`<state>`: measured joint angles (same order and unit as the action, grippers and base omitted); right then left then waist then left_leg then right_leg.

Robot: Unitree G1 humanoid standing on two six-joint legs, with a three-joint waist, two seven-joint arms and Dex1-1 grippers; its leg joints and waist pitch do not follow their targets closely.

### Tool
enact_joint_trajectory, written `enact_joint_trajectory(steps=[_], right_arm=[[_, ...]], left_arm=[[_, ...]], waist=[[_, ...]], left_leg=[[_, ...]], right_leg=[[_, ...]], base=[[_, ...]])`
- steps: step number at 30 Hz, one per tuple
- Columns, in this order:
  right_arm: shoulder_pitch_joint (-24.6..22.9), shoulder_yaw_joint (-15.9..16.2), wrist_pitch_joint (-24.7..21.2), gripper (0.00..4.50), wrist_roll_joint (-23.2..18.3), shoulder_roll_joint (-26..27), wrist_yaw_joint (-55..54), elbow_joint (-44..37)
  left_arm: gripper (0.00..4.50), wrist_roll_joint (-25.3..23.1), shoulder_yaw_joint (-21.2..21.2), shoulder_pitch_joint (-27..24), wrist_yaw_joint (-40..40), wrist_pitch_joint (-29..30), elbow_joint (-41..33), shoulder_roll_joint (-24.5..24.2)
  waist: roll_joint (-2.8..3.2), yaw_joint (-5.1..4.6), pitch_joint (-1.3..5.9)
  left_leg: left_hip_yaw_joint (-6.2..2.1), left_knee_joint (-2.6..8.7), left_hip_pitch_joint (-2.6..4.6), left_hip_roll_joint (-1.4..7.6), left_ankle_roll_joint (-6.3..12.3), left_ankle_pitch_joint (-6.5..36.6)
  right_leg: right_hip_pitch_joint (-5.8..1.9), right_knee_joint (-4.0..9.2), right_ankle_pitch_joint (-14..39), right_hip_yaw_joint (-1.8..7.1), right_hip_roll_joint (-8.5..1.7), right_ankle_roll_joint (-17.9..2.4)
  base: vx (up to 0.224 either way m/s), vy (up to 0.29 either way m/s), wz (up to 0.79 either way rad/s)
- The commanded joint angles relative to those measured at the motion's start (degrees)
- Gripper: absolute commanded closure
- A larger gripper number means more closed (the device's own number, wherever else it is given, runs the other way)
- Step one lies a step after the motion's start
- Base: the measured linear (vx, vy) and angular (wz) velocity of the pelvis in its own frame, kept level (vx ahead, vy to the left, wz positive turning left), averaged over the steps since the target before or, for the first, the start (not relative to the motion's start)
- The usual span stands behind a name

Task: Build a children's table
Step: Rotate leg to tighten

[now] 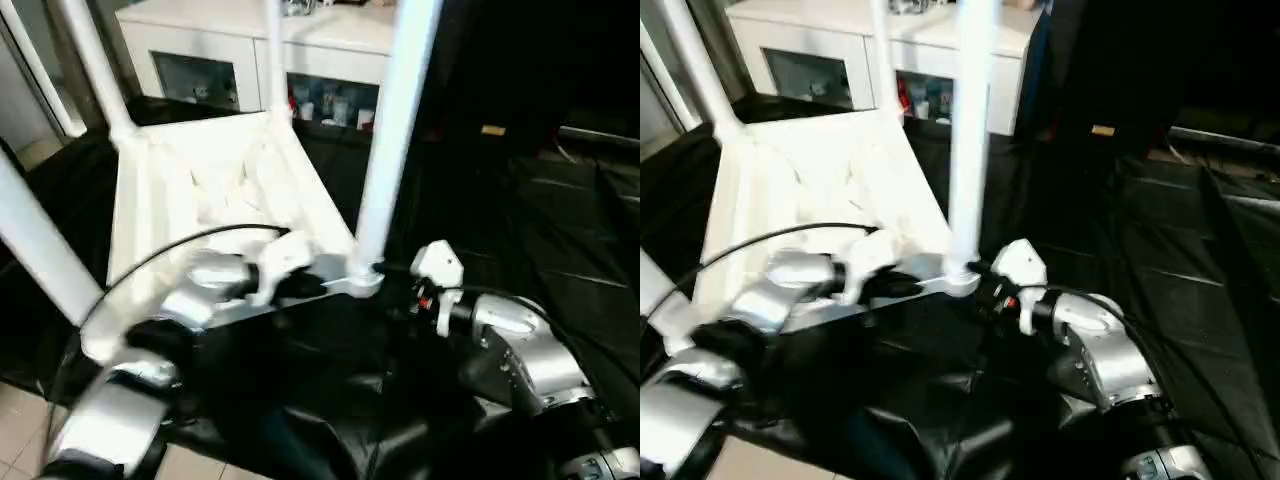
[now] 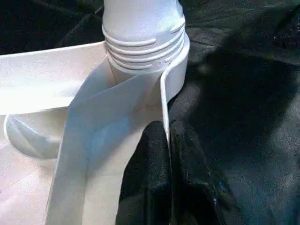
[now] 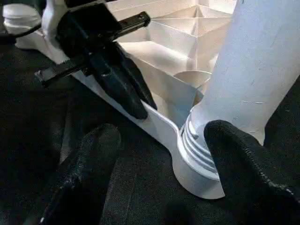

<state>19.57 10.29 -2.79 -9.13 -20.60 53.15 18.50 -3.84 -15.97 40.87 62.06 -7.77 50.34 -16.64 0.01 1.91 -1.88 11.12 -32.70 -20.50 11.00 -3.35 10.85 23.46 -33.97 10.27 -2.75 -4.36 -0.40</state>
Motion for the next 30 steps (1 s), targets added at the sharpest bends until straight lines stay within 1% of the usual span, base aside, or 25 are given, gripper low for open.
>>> enact_joint_trajectory(steps=[1, 2, 5, 8, 10, 12, 13, 14, 15, 17, 18, 20, 21, 22, 23, 24, 26, 27, 28, 30], right_arm=[[1.8, -0.6, -0.5, 1.19, 1.4, -1.3, -1.3, 1.7], [1.9, -0.7, -0.5, 1.19, 1.6, -1.4, -1.1, 1.8], [2.2, -0.8, -0.7, 1.19, 2.1, -1.6, -1.5, 2.2], [2.7, -1.3, -1.1, 1.19, 2.7, -2.1, -2.8, 3.3], [2.5, -1.5, -1.3, 1.19, 2.3, -2.6, -2.2, 2.7], [1.0, -2.0, -2.0, 1.19, 0.3, -4.6, 0.9, -0.1], [0.1, -2.7, -2.7, 1.19, -0.7, -5.7, 1.9, -1.7], [-0.1, -3.1, -2.9, 1.19, -1.0, -6.1, 1.9, -2.2], [-0.3, -3.4, -3.1, 1.19, -1.1, -6.4, 1.9, -2.5], [-0.7, -3.8, -3.3, 1.19, -1.5, -6.9, 2.2, -3.2], [-1.4, -4.2, -3.5, 1.19, -1.9, -7.7, 2.9, -4.2], [-2.1, -4.5, -3.9, 1.19, -2.5, -7.8, 3.0, -5.0], [-2.3, -4.2, -4.0, 1.19, -2.7, -7.5, 3.1, -5.2], [-2.4, -4.1, -4.0, 1.19, -2.8, -7.3, 3.2, -5.2], [-2.6, -3.3, -4.0, 1.19, -2.9, -7.1, 3.5, -5.4], [-2.6, -1.7, -4.0, 1.19, -2.6, -6.4, 3.9, -5.2], [-2.5, -1.1, -3.9, 1.19, -2.4, -5.9, 3.9, -4.9], [-1.8, -0.8, -3.8, 1.19, -1.7, -4.6, 3.3, -3.7], [-1.4, -0.7, -3.6, 1.19, -1.3, -4.1, 2.9, -3.0], [-0.8, -0.7, -3.5, 1.19, -0.9, -3.2, 2.1, -2.0]], left_arm=[[4.50, 1.1, -3.2, -2.0, 9.3, -1.4, -2.1, 1.6], [4.50, 1.2, -3.1, -2.0, 9.7, -1.5, -2.1, 1.6], [4.50, 1.5, -3.0, -2.3, 10.4, -1.3, -2.8, 1.3], [4.50, 1.7, -2.8, -2.5, 10.0, -1.0, -3.6, 0.8], [4.50, 1.5, -2.8, -2.5, 9.6, -1.1, -3.5, 0.7], [4.50, 0.9, -2.6, -2.2, 9.0, -1.4, -2.8, 0.3], [4.50, 0.9, -2.4, -2.2, 9.2, -1.4, -2.6, 0.2], [4.50, 0.9, -2.4, -2.2, 9.2, -1.3, -2.6, 0.1], [4.50, 1.0, -2.4, -2.2, 9.3, -1.3, -2.7, 0.1], [4.50, 1.0, -2.3, -2.2, 9.3, -1.3, -2.7, 0.0], [4.50, 1.2, -2.3, -2.2, 9.4, -1.1, -2.8, 0.0], [4.50, 1.5, -2.2, -2.2, 9.5, -1.1, -3.0, 0.0], [4.50, 1.7, -2.1, -2.2, 9.6, -0.9, -3.2, 0.1], [4.50, 1.8, -2.0, -2.2, 9.7, -0.8, -3.3, 0.1], [4.50, 1.8, -1.9, -2.3, 9.9, -0.8, -3.4, 0.2], [4.50, 1.7, -1.9, -2.3, 10.2, -1.0, -3.6, 0.3], [4.50, 1.6, -1.9, -2.3, 10.4, -0.9, -3.8, 0.3], [4.50, 1.5, -1.9, -2.4, 10.6, -0.9, -3.9, 0.4], [4.50, 1.5, -1.8, -2.4, 10.6, -0.8, -4.0, 0.4], [4.50, 1.6, -1.9, -2.5, 10.6, -0.8, -4.1, 0.4]], waist=[[-0.18, 0.25, 2.98], [-0.33, 0.22, 2.90], [-0.33, 0.25, 2.81], [-0.50, 0.21, 2.83], [-0.40, 0.20, 2.86], [-0.50, 0.29, 2.88], [-0.40, 0.49, 2.87], [-0.40, 0.96, 3.00], [-0.46, 1.33, 2.93], [-0.31, 1.93, 2.92], [-0.27, 2.03, 2.92], [-0.40, 2.48, 2.87], [-0.28, 2.54, 2.87], [-0.36, 2.55, 2.90], [-0.35, 2.57, 2.87], [-0.26, 2.59, 2.83], [-0.30, 2.54, 2.89], [-0.43, 2.51, 2.89], [-0.30, 2.54, 2.96], [-0.39, 2.56, 2.98]], left_leg=[[-0.82, 3.08, -0.05, 2.11, 5.07, 10.0], [-0.77, 3.10, 0.05, 2.11, 4.82, 11.2], [-0.78, 3.20, 0.15, 2.13, 3.87, 12.4], [-0.83, 3.21, 0.02, 2.10, 3.59, 12.0], [-0.78, 3.14, 0.15, 2.09, 3.64, 11.8], [-0.76, 3.11, 0.19, 2.07, 3.81, 11.2], [-0.70, 3.05, 0.28, 2.02, 4.06, 10.5], [-0.53, 2.88, 0.53, 2.16, 4.35, 9.9], [-0.41, 2.83, 0.39, 2.13, 4.68, 9.5], [-0.36, 2.83, 0.48, 2.25, 4.82, 9.4], [-0.40, 2.85, 0.40, 2.30, 4.77, 9.5], [-0.44, 2.92, 0.48, 2.39, 4.58, 10.2], [-0.45, 2.95, 0.44, 2.32, 4.16, 10.6], [-0.47, 2.93, 0.43, 2.29, 3.98, 10.7], [-0.51, 2.96, 0.44, 2.26, 3.72, 11.0], [-0.57, 2.99, 0.37, 2.24, 3.53, 11.3], [-0.59, 3.01, 0.38, 2.27, 3.41, 11.1], [-0.59, 3.03, 0.35, 2.26, 3.44, 11.0], [-0.60, 3.00, 0.36, 2.25, 3.42, 10.7], [-0.59, 3.01, 0.44, 2.25, 3.18, 10.3]], right_leg=[[-3.36, 3.38, 4.0, 2.02, -3.36, -15.6], [-3.31, 3.57, 5.9, 2.05, -3.40, -15.3], [-3.28, 3.83, 8.9, 2.18, -3.48, -14.5], [-3.36, 3.71, 8.9, 2.21, -3.50, -14.2], [-3.29, 3.75, 8.6, 2.24, -3.45, -14.2], [-3.40, 3.69, 7.8, 2.26, -3.39, -14.2], [-3.44, 3.69, 7.3, 2.34, -3.34, -14.4], [-3.33, 3.56, 5.9, 2.41, -3.34, -14.9], [-3.35, 3.40, 5.0, 2.40, -3.28, -15.1], [-3.27, 3.32, 4.8, 2.29, -3.29, -15.0], [-3.33, 3.26, 4.9, 2.26, -3.33, -14.9], [-3.28, 3.41, 6.3, 2.25, -3.42, -14.4], [-3.27, 3.54, 7.2, 2.24, -3.47, -14.2], [-3.29, 3.50, 7.5, 2.23, -3.48, -14.1], [-3.24, 3.57, 8.3, 2.24, -3.47, -13.9], [-3.27, 3.65, 9.1, 2.22, -3.51, -13.6], [-3.21, 3.58, 8.7, 2.21, -3.46, -13.5], [-3.20, 3.55, 8.5, 2.19, -3.44, -13.5], [-3.16, 3.46, 8.1, 2.20, -3.51, -13.6], [-3.15, 3.43, 7.7, 2.21, -3.50, -13.8]], base=[[0.000, 0.000, 0.00], [0.000, 0.000, 0.00], [0.000, 0.000, 0.00], [0.000, 0.000, 0.00], [0.000, 0.000, 0.00], [0.000, 0.000, 0.00], [0.000, 0.000, 0.00], [0.000, 0.000, 0.00], [0.000, 0.000, 0.00], [0.000, 0.000, 0.00], [0.000, 0.000, 0.00], [0.000, 0.000, 0.00], [0.000, 0.000, 0.00], [0.000, 0.000, 0.00], [0.000, 0.000, 0.00], [0.000, 0.000, 0.00], [0.000, 0.000, 0.00], [0.000, 0.000, 0.00], [0.000, 0.000, 0.00], [0.000, 0.000, 0.00]])
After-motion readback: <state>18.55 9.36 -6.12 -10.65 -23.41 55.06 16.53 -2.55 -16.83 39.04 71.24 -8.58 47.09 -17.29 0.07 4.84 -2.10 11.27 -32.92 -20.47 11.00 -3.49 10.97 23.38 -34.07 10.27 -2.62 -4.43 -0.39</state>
